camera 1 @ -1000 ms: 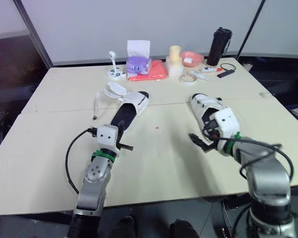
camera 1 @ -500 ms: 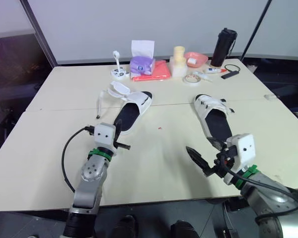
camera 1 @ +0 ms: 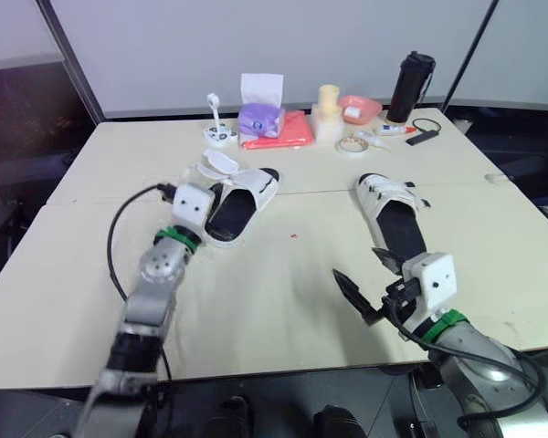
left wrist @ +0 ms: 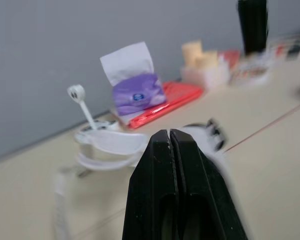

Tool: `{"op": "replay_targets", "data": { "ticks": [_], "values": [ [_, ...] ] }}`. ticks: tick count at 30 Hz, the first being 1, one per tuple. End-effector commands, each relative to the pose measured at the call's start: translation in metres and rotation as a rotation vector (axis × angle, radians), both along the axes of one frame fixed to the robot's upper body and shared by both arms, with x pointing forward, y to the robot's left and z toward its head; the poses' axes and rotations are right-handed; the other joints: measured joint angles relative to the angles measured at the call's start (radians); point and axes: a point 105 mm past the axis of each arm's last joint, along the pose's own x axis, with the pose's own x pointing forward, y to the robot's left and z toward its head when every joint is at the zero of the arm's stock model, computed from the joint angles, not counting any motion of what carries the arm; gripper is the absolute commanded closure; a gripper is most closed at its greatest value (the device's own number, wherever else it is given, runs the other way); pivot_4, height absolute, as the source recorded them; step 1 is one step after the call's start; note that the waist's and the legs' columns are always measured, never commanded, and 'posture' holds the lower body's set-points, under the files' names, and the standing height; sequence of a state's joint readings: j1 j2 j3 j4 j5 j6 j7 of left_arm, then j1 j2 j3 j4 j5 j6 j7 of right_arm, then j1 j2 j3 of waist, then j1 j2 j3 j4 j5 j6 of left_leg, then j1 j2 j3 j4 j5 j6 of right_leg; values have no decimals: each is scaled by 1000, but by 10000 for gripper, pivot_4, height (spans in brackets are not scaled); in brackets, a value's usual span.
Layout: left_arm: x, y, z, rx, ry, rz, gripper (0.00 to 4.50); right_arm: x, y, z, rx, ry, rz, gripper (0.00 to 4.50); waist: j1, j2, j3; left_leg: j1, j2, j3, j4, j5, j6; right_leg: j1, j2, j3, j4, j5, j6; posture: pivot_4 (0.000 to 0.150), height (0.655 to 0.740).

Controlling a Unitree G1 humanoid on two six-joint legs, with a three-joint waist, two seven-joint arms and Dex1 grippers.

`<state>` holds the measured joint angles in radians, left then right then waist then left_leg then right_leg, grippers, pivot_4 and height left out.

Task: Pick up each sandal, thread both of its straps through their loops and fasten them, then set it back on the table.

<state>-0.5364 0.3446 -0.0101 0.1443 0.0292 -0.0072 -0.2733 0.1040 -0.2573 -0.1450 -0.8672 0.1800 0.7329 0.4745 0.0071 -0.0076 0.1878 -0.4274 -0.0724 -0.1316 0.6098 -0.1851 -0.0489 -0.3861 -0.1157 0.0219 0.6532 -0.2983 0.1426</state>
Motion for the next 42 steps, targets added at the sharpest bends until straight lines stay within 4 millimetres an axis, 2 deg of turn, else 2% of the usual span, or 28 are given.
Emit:
{"op": "replay_targets", "data": {
  "ticks": [1, 3, 9, 10, 17, 26, 31, 38, 42],
  "values": [
    [9, -4, 0, 190, -45, -19, 39319, 0, 4, 10, -2, -54, 14, 0, 0, 0, 0, 0, 0, 0, 0, 0, 0, 0, 0, 0, 0, 0, 0, 1500, 7400],
    [15, -2, -4, 296, -42, -24, 31760, 1, 4, 10, -4, -59, 10, 0, 0, 0, 0, 0, 0, 0, -1, 0, 0, 0, -1, 0, 0, 0, 0, 1500, 7400],
    [25, -8, -14, 571, -85, -73, 817, 2, 6, 11, -5, -69, 2, 0, 2, -1, 0, 0, 0, -1, -1, 0, 0, 0, 0, 0, 0, 0, 0, 1500, 7400],
    [27, -10, -14, 608, -93, -82, 216, 3, 7, 11, -4, -70, 2, 0, 2, -1, 0, 0, 0, -1, -1, 0, 0, 0, -1, 0, 0, 0, 0, 1500, 7400],
    [49, -27, -9, 774, -121, -92, 216, 5, 8, 12, -6, -72, 5, 0, 3, -1, 1, 0, -1, -1, -1, 0, 0, 0, 0, -1, 0, 0, 1, 1500, 7400],
    [75, -52, -13, 897, -129, -4, 216, 6, 8, 13, -17, -75, -1, 0, -4, -3, 2, -1, -1, -1, -1, 0, 0, 0, -1, -1, 2, -1, 3, 1500, 7400],
    [82, -61, -16, 984, -146, 68, 216, 6, 8, 12, -22, -75, -4, 0, -5, -4, 2, -1, -2, -1, -1, 0, 0, -1, -1, -1, 3, -2, 3, 1500, 7400],
    [87, -64, -19, 1018, -120, 142, 216, 5, 6, 12, -28, -76, -17, 0, -8, -4, 3, -1, -2, -1, 0, 0, 0, -1, -1, -1, 3, -2, 4, 1500, 7400],
    [87, -65, -23, 1030, -103, 147, 18562, 5, 5, 12, -31, -75, -24, 0, -15, -5, 3, -1, -2, -1, 0, 0, 0, -1, -1, -1, 4, -2, 4, 1500, 7400]
  ]
}}
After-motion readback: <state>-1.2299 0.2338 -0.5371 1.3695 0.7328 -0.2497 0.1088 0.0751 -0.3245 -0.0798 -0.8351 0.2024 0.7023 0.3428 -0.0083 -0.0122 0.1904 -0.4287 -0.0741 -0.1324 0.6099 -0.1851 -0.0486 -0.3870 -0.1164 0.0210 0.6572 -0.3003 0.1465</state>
